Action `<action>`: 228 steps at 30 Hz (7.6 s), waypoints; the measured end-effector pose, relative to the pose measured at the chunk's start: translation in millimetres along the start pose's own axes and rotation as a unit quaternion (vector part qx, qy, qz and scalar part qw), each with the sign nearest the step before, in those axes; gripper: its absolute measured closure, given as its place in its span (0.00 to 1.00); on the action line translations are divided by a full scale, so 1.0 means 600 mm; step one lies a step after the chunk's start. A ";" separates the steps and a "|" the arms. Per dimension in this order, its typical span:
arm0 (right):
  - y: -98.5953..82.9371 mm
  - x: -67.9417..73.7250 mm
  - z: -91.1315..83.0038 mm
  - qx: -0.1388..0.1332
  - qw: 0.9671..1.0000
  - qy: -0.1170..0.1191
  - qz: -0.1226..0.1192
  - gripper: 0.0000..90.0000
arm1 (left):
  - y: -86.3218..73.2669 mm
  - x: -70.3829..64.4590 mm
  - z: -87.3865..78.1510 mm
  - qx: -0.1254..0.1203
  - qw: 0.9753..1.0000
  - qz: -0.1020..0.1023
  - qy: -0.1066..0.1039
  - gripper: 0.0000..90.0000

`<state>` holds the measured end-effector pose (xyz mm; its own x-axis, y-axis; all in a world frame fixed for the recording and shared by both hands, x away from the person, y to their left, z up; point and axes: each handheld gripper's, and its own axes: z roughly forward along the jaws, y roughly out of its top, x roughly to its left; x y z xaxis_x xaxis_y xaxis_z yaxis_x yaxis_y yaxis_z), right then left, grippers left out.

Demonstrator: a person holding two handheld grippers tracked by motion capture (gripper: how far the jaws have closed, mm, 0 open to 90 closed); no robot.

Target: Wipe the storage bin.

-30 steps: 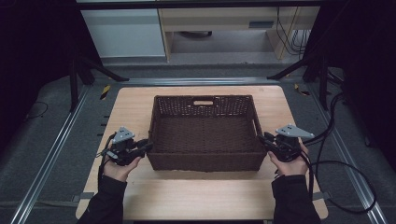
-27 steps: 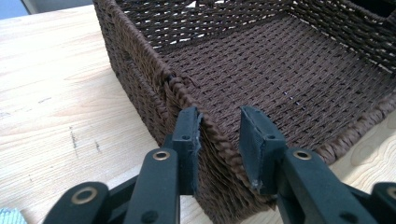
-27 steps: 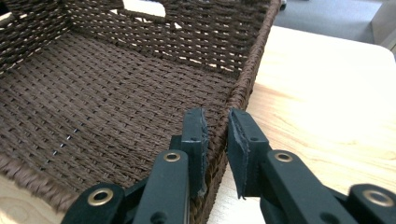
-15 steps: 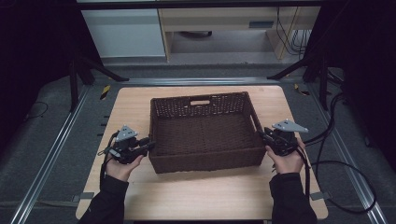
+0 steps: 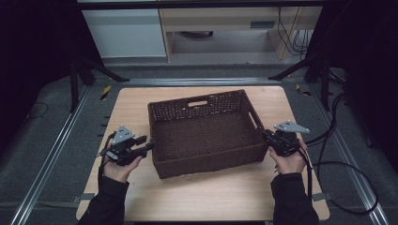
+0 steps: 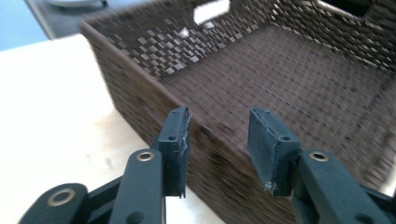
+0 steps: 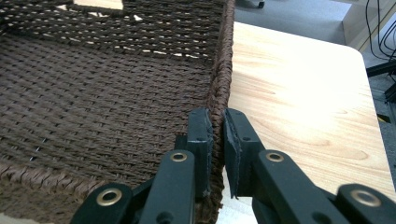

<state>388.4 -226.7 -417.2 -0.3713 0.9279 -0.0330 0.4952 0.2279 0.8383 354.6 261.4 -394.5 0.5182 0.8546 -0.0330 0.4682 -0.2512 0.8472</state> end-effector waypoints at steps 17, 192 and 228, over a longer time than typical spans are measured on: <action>0.010 -0.005 0.016 -0.007 1.000 -0.007 -0.007 0.80 | 0.019 0.038 0.076 0.033 0.999 -0.007 0.011 0.69; 0.033 0.106 0.051 -0.053 0.996 0.073 0.014 0.50 | -0.014 0.015 0.040 -0.002 0.999 0.021 -0.032 0.83; 0.008 0.117 0.063 -0.034 0.997 0.072 -0.019 0.57 | -0.013 -0.038 0.040 0.000 0.999 0.045 -0.027 0.68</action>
<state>394.4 -149.0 -436.0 -0.5004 0.8657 0.0102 0.4272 0.2367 0.8726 356.4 233.1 -413.1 0.5957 0.8031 0.0155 0.4182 -0.3266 0.8476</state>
